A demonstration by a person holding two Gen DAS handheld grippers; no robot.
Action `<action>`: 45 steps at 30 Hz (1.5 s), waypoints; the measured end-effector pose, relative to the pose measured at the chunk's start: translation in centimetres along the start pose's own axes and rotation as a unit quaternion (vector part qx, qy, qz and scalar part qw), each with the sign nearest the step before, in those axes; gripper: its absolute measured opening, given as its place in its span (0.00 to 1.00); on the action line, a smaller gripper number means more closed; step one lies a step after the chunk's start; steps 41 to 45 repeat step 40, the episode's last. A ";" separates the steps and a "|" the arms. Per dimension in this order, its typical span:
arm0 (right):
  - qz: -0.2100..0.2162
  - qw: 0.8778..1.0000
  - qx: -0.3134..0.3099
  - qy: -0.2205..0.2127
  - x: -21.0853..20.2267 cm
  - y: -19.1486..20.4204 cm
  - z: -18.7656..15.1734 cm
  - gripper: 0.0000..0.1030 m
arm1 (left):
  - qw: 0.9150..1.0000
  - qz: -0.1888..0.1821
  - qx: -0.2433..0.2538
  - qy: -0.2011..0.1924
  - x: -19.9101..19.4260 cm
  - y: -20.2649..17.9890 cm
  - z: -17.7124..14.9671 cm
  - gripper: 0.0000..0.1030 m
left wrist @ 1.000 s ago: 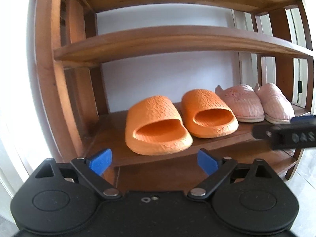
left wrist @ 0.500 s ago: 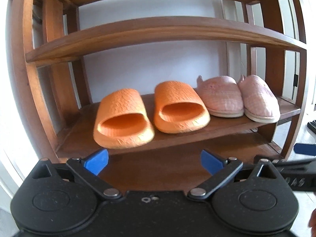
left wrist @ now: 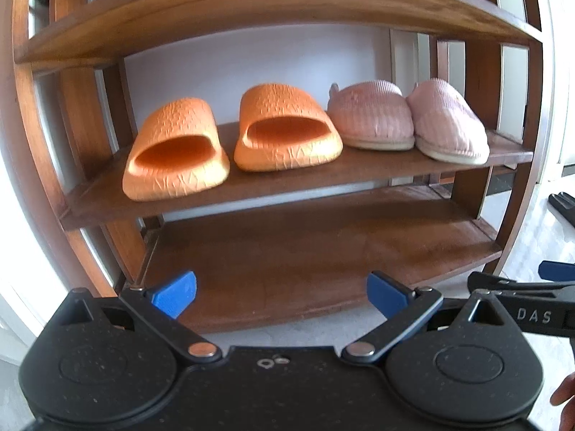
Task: Organize scattered shoes
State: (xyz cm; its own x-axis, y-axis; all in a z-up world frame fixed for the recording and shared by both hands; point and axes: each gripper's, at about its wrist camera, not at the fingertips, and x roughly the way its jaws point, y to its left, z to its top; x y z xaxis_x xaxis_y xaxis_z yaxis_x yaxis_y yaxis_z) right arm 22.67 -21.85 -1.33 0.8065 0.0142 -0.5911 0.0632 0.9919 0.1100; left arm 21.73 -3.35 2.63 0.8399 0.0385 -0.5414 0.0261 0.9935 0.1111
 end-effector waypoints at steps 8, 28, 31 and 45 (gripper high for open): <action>-0.002 1.000 0.006 0.028 0.9 -0.5 -2.2 1.00 | 1.000 -0.006 -0.006 0.021 1.5 -0.6 -2.3 0.99; -0.006 0.998 0.002 0.068 2.6 -0.2 -5.5 1.00 | 0.999 -0.004 -0.016 0.044 2.8 -0.8 -5.0 0.99; -0.006 0.997 0.005 0.072 2.8 -0.3 -5.7 1.00 | 0.999 -0.003 -0.011 0.042 2.8 -1.0 -5.1 0.99; -0.005 0.997 0.009 0.082 3.0 -0.2 -6.2 1.00 | 0.999 -0.026 -0.008 0.042 2.7 -1.5 -5.3 0.99</action>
